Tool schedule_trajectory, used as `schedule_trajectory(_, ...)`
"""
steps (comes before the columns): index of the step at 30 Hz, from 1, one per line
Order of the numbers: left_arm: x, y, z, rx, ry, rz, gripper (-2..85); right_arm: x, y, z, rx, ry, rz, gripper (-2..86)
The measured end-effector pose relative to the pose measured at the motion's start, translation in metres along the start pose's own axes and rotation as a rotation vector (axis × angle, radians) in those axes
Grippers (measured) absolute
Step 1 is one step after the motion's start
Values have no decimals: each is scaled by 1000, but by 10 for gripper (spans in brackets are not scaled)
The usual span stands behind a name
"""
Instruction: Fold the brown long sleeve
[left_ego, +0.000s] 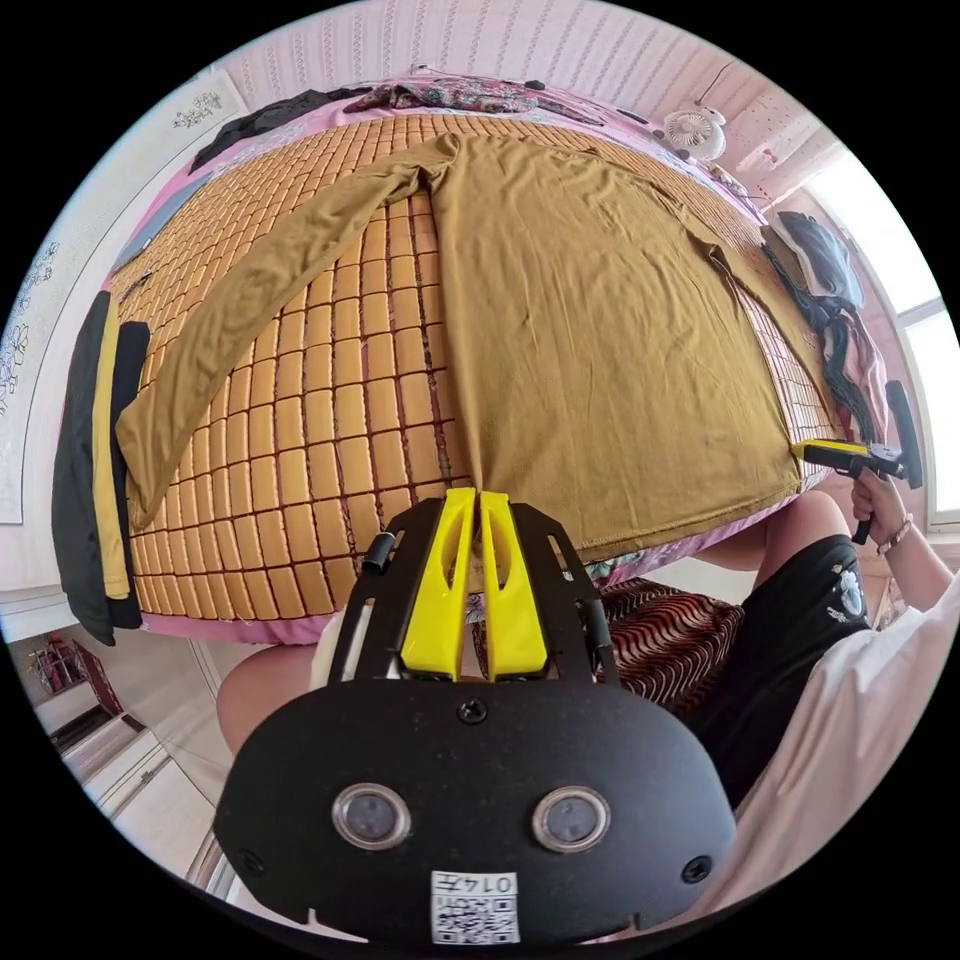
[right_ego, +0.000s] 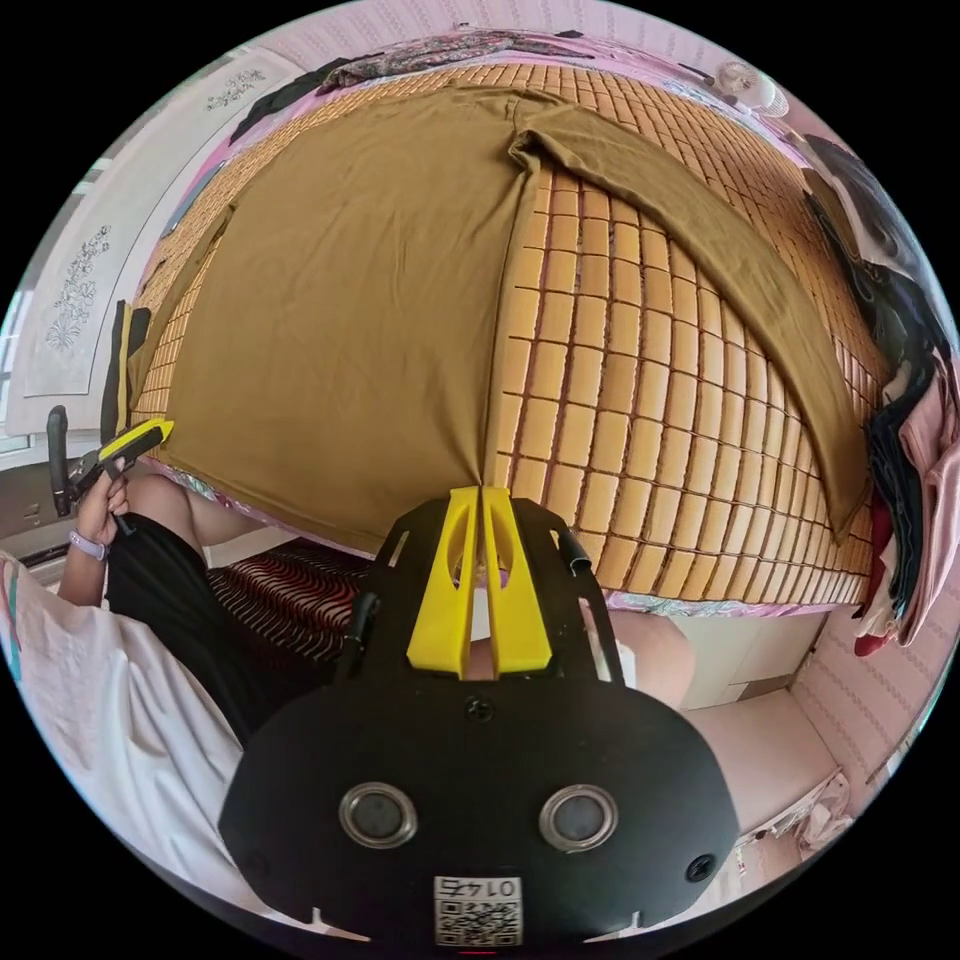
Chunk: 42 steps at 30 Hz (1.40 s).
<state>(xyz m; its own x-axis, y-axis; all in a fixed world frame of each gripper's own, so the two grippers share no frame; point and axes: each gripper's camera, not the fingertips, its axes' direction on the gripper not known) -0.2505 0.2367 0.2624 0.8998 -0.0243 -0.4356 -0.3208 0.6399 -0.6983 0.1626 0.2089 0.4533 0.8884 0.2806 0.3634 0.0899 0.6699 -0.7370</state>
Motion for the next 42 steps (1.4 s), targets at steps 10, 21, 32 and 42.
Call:
schedule_trajectory(10, -27, 37, -16, 116, 194, -133, -7, 5, 67, -14, 91, 8, 81, 58)
schedule_trajectory(21, -129, 94, -68, 415, -60, -433, 12, -56, 111, -40, 226, -21, -63, 64)
schedule_trajectory(32, -210, 66, -28, 391, -149, -593, 73, -264, 27, -31, 159, -51, -645, 63)
schedule_trajectory(42, -217, 47, -3, 301, -195, -547, 55, -492, -69, 36, 126, 117, -1038, 77)
